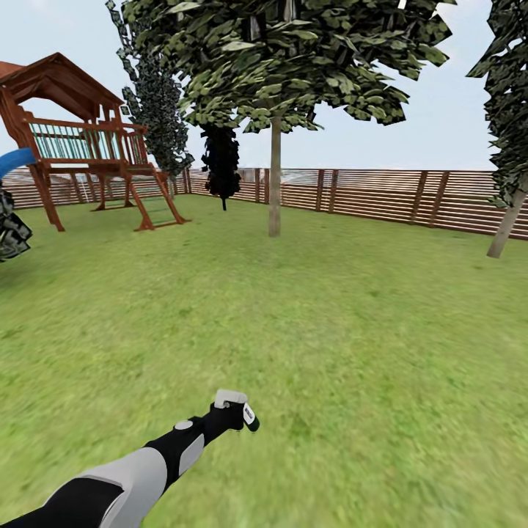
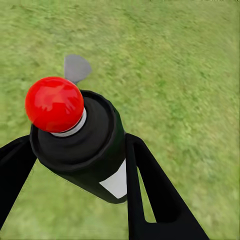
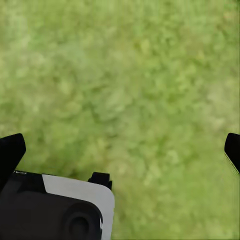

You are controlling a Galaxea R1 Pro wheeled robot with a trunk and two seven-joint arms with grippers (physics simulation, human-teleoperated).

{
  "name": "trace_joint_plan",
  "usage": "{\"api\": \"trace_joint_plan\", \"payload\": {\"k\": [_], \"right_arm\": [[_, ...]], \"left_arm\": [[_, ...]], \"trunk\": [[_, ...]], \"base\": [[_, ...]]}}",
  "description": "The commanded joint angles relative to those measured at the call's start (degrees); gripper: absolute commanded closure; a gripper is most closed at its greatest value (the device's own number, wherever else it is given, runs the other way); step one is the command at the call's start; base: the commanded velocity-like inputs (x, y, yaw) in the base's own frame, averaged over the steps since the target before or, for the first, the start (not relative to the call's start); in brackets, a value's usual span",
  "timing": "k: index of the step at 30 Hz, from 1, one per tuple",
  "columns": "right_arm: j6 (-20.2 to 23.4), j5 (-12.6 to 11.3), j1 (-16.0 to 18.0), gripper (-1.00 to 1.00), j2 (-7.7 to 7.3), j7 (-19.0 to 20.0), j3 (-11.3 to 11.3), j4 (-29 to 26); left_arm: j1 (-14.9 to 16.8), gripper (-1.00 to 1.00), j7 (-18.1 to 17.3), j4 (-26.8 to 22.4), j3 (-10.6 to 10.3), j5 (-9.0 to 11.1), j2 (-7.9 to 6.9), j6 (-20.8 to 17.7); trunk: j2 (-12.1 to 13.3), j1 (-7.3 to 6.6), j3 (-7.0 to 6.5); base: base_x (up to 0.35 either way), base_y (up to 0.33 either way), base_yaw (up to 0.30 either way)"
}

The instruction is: In the garden, pick up the pesticide atomizer on the floor and spray pesticide onto both trees until each tree trunk is fully covered.

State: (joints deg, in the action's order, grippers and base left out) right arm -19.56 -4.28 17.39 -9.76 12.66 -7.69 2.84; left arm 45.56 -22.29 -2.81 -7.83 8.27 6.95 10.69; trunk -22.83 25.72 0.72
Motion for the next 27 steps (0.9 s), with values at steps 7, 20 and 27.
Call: {"api": "trace_joint_plan", "payload": {"k": [7,20,27], "right_arm": [[-0.39,-0.47,0.10,-1.00,0.00,0.26,-0.40,0.24],[-0.39,-0.47,0.11,-1.00,0.00,0.26,-0.40,0.24],[-0.39,-0.47,0.10,-1.00,0.00,0.26,-0.40,0.28]], "left_arm": [[0.06,1.00,-0.12,0.09,-0.43,0.61,0.00,0.21],[0.06,1.00,-0.12,0.09,-0.43,0.61,-0.09,0.21],[0.06,1.00,-0.12,0.09,-0.43,0.61,-0.09,0.21]], "trunk": [[-0.08,0.07,0.07],[-0.08,0.07,0.07],[-0.08,0.07,0.07]], "base": [[0.350,0.000,0.000],[0.350,0.000,0.000],[0.350,0.000,0.000]]}}
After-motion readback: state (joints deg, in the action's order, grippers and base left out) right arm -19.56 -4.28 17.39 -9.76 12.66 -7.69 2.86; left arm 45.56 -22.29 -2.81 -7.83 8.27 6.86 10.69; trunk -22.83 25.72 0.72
